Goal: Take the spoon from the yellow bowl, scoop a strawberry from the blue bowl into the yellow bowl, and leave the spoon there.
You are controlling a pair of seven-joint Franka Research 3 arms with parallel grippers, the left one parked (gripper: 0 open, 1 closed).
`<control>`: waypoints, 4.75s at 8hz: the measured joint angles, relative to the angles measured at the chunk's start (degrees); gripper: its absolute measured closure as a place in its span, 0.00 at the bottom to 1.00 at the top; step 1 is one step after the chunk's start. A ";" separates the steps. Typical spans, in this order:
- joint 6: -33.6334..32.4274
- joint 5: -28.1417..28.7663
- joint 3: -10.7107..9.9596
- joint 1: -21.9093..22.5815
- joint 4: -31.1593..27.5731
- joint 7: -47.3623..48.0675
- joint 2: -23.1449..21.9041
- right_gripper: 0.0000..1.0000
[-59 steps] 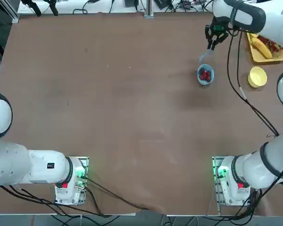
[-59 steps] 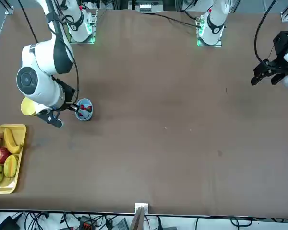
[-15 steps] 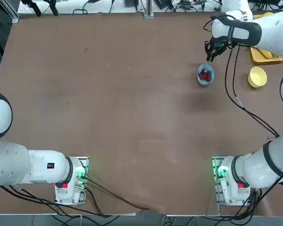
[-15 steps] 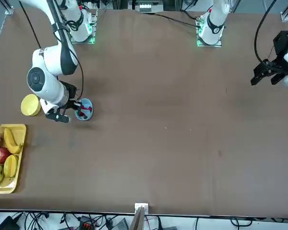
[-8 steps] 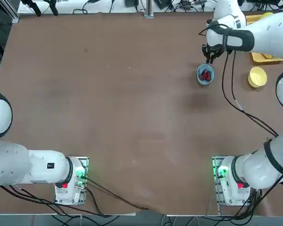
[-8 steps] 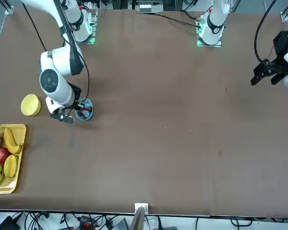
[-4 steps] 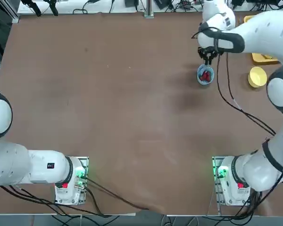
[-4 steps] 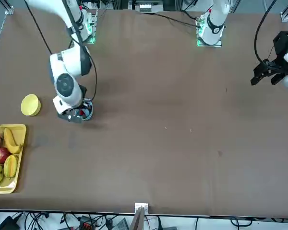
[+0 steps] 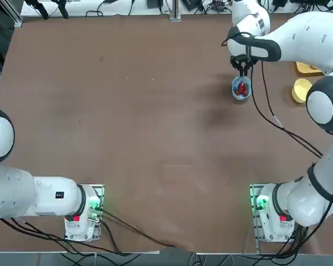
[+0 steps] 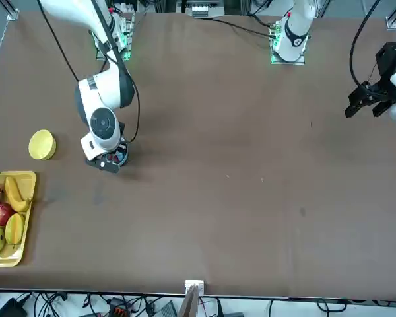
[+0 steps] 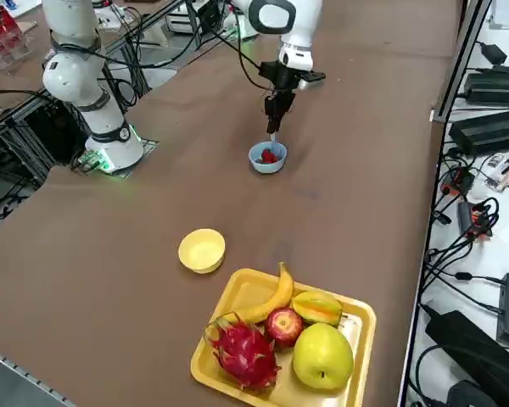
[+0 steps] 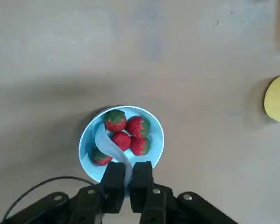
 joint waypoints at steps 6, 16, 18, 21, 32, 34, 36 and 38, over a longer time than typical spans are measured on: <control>-11.00 -1.38 0.02 3.72 9.02 2.68 6.82 0.89; -16.61 -8.60 0.12 9.20 14.03 2.78 12.59 0.89; -16.84 -10.79 0.22 9.96 14.09 2.78 13.29 0.89; -16.90 -14.66 0.17 10.39 14.09 2.78 15.87 0.89; -17.63 -19.48 -0.10 14.77 14.09 2.79 18.21 0.89; -17.56 -21.36 -0.06 14.94 14.09 2.79 18.71 0.89; -17.37 -22.51 0.13 15.15 14.36 1.83 19.31 0.89; -17.34 -22.79 0.10 15.18 15.33 0.32 19.95 0.89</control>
